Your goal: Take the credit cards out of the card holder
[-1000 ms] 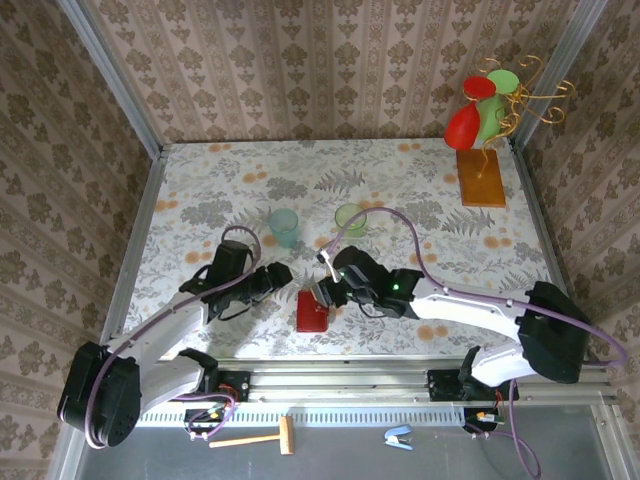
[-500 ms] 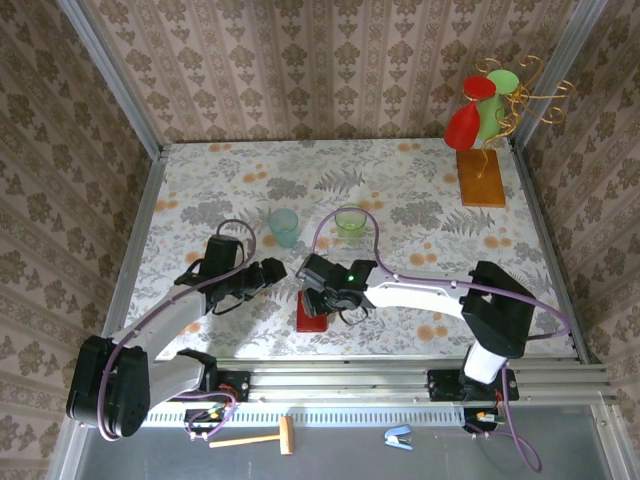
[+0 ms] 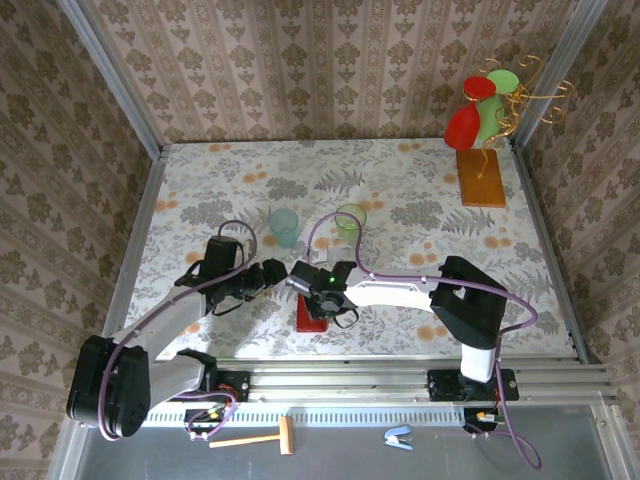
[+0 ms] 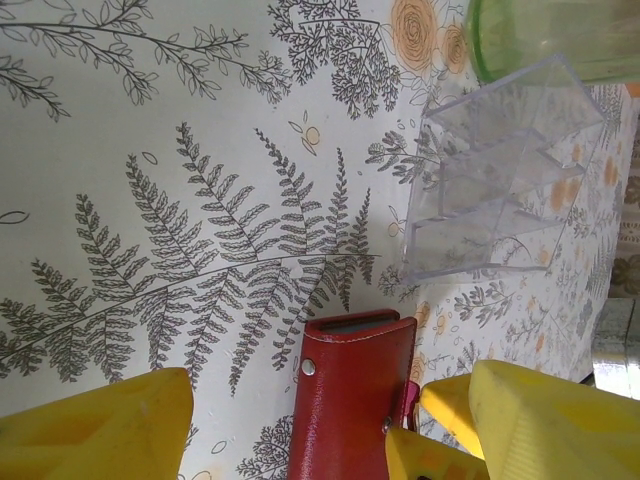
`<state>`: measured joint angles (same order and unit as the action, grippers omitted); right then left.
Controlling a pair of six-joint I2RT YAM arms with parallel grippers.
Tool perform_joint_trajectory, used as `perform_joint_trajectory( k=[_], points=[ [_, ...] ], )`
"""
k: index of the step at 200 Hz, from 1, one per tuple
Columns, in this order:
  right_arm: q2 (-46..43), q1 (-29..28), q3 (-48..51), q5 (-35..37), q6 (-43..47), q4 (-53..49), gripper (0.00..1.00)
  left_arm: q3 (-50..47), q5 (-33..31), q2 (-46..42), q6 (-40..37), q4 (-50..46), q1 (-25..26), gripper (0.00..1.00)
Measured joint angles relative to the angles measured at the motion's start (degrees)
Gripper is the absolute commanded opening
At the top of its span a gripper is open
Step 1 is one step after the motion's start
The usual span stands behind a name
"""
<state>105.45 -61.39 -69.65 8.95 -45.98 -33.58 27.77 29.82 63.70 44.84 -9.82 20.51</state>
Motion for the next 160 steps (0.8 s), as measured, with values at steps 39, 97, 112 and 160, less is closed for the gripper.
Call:
perform_joint_trajectory(
  k=[39, 97, 112, 160],
  points=[
    [-2.1, 0.1, 1.5, 0.8, -0.8, 0.1, 0.21, 0.0, 0.0, 0.9, 0.1, 0.9, 0.0, 0.74],
    [-4.2, 1.6, 4.7, 0.8, -1.0, 0.8, 0.03, 0.0, 0.5, 2.1, 0.4, 2.0, 0.0, 0.74],
    [-4.6, 1.6, 5.0, 0.7, -1.0, 0.8, 0.0, 0.0, 0.5, 2.1, 0.4, 2.2, 0.0, 0.74],
    [-10.6, 1.6, 5.5, 0.7, -1.2, 1.3, 0.0, 0.0, 0.5, 2.1, 0.4, 2.1, 0.0, 0.74]
  ],
)
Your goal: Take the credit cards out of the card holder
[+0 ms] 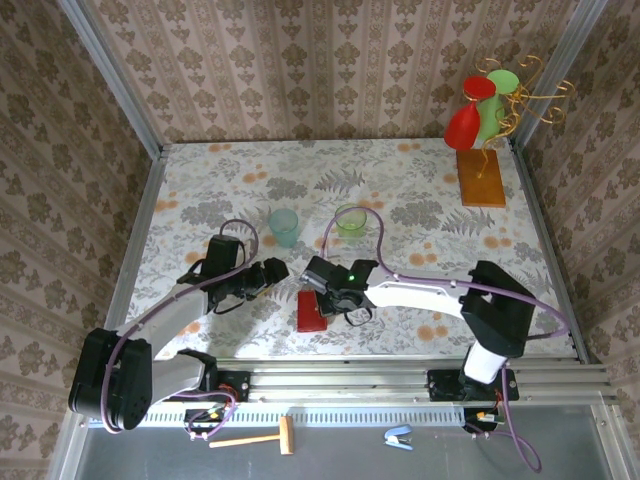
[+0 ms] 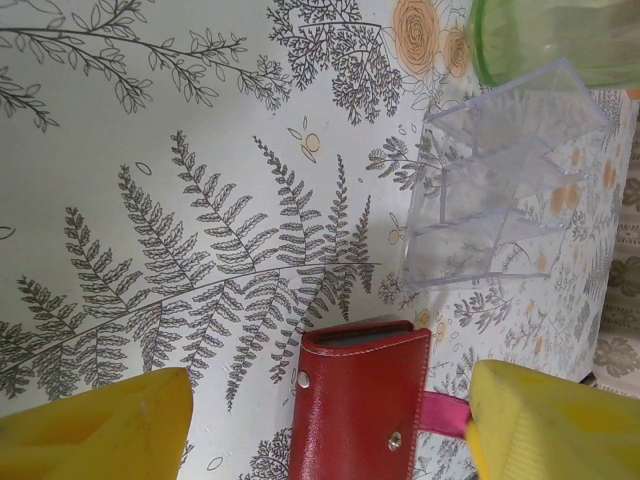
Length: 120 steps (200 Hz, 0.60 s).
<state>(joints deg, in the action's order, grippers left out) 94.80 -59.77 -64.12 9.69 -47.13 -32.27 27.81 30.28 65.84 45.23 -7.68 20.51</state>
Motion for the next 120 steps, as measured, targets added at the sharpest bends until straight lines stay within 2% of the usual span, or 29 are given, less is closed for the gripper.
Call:
perform_joint_trajectory(
  k=[32, 120],
  points=[
    [-3.3, 0.0, -0.4, -0.3, 0.0, 0.3, 0.0, 0.5, 0.0, 0.0, 0.0, 0.0, 0.0, 0.74],
    [-3.3, -2.1, -4.6, -2.9, -1.3, 2.3, 0.0, 0.7, 0.0, -1.3, 0.0, -0.8, 0.0, 0.74]
  ],
)
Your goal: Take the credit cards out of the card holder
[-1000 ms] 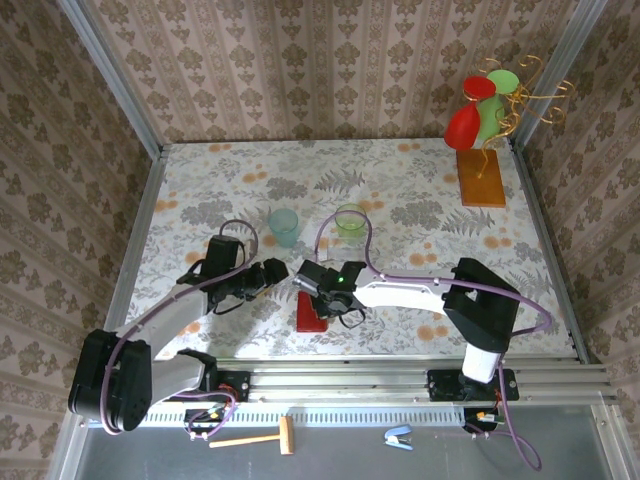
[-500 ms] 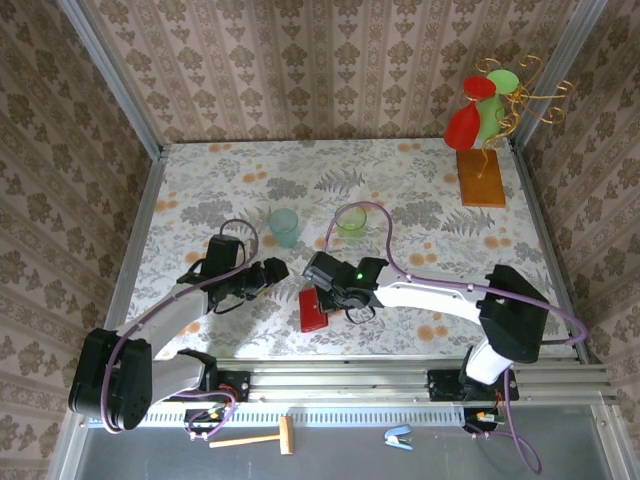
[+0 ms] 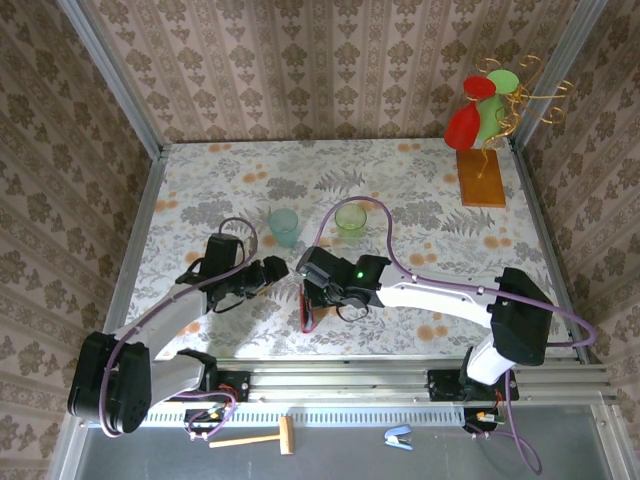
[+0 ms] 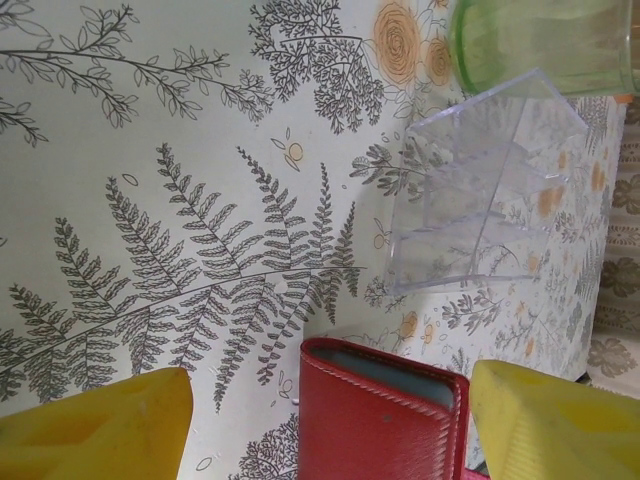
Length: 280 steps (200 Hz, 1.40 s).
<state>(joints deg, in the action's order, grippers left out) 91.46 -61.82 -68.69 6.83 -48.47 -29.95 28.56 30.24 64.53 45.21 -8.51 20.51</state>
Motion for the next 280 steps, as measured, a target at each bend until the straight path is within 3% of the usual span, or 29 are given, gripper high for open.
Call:
perform_joint_trajectory(
  k=[127, 198, 280],
  points=[
    [-3.8, -1.2, 3.8, 3.3, -4.7, 4.2, 0.0, 1.8, 0.0, -0.4, -0.5, -2.6, 1.0, 0.73],
    [-11.0, -0.9, 13.1, 6.6, -7.3, 2.5, 0.0, 4.0, -0.5, 4.5, -0.3, -1.0, 7.6, 0.68],
    [-17.4, 4.8, 24.2, 7.3, -7.9, 1.2, 0.0, 4.0, -2.2, 8.2, 2.8, 3.3, 15.3, 0.67]
  ],
)
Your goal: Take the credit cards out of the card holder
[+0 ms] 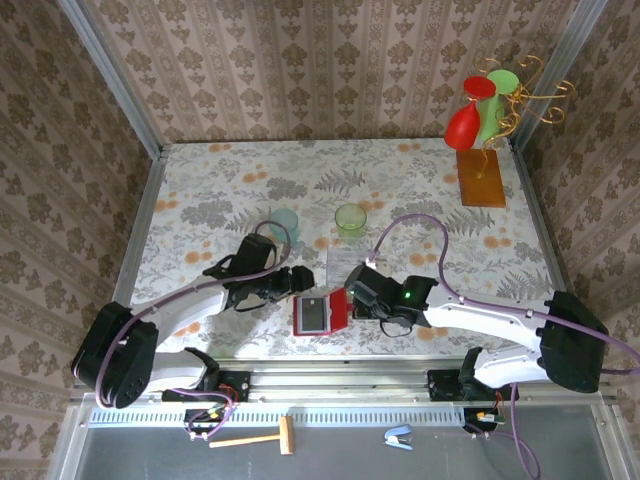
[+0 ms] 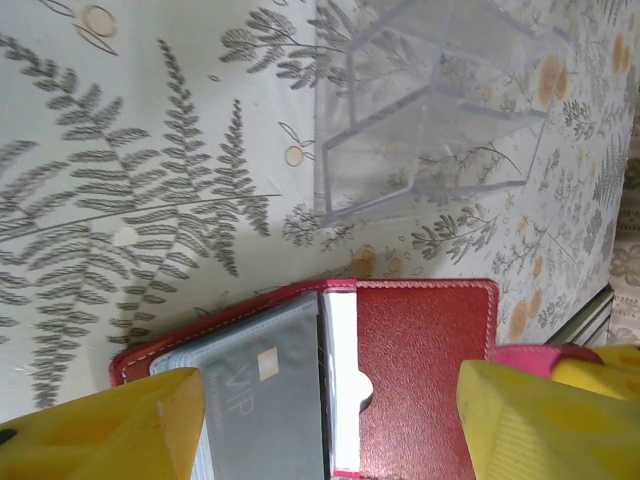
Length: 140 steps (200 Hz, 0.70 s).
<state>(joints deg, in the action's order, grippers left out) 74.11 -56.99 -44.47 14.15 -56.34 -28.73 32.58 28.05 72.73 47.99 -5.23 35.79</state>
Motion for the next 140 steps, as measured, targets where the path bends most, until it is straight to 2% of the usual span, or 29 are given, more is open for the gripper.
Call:
perform_joint_trajectory(
  k=[66, 140],
  points=[
    [-1.4, 3.3, 5.4, -0.6, 0.7, 0.3, 0.0, 0.0, -2.8, 1.4, 4.1, 3.8, 7.6, 0.61],
    [-4.5, 3.7, 10.4, -1.1, 0.6, 0.9, 0.0, 1.2, -5.0, 8.7, 8.4, 8.9, 15.7, 0.51]
  ],
)
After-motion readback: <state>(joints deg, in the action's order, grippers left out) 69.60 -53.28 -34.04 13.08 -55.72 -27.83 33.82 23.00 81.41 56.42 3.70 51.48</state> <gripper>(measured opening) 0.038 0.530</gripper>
